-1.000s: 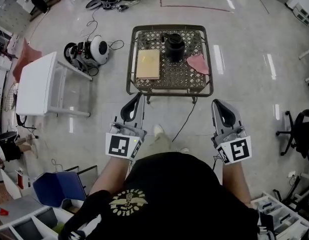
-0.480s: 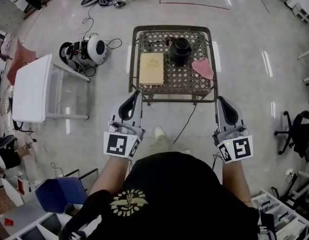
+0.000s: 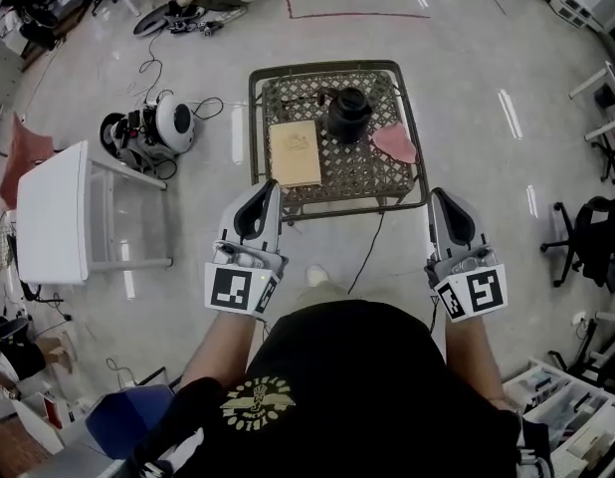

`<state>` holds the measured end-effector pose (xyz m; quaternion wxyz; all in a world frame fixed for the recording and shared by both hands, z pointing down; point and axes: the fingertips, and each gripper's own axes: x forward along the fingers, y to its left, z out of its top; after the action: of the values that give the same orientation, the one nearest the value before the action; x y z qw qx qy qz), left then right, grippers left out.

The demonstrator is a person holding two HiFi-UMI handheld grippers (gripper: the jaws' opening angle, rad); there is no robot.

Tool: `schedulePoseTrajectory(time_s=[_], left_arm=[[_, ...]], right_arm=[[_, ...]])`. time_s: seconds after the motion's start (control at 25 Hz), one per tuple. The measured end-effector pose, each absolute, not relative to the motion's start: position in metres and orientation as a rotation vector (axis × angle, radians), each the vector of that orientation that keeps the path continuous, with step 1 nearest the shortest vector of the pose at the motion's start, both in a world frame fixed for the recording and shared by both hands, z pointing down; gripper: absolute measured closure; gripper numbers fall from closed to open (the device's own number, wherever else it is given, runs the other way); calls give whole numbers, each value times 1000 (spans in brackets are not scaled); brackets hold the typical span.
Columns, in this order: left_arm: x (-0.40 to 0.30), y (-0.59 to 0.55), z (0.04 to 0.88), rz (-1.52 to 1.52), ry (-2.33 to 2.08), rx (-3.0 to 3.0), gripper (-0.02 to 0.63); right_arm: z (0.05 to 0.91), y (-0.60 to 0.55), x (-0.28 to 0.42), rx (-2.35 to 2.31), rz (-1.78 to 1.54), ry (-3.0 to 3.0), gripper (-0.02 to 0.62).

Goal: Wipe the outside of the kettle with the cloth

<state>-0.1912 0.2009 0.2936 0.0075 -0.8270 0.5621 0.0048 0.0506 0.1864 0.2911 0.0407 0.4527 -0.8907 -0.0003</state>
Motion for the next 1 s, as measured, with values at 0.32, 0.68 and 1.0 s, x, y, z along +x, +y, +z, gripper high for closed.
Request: schedulePoseTrajectory(time_s=[0.32,0.68,1.0], left_arm=[[-198,194,303,-11,1721,-2634,601],[-198,182,318,-61,1760,-2634,601],[-198,155,323,-103,1815,-2598,601]], right_arm=[[289,191,53,1467,4,-2684,584],[300,176,64,1480,47,-2683,584],[308,132,61,1424,72,-2722,584]])
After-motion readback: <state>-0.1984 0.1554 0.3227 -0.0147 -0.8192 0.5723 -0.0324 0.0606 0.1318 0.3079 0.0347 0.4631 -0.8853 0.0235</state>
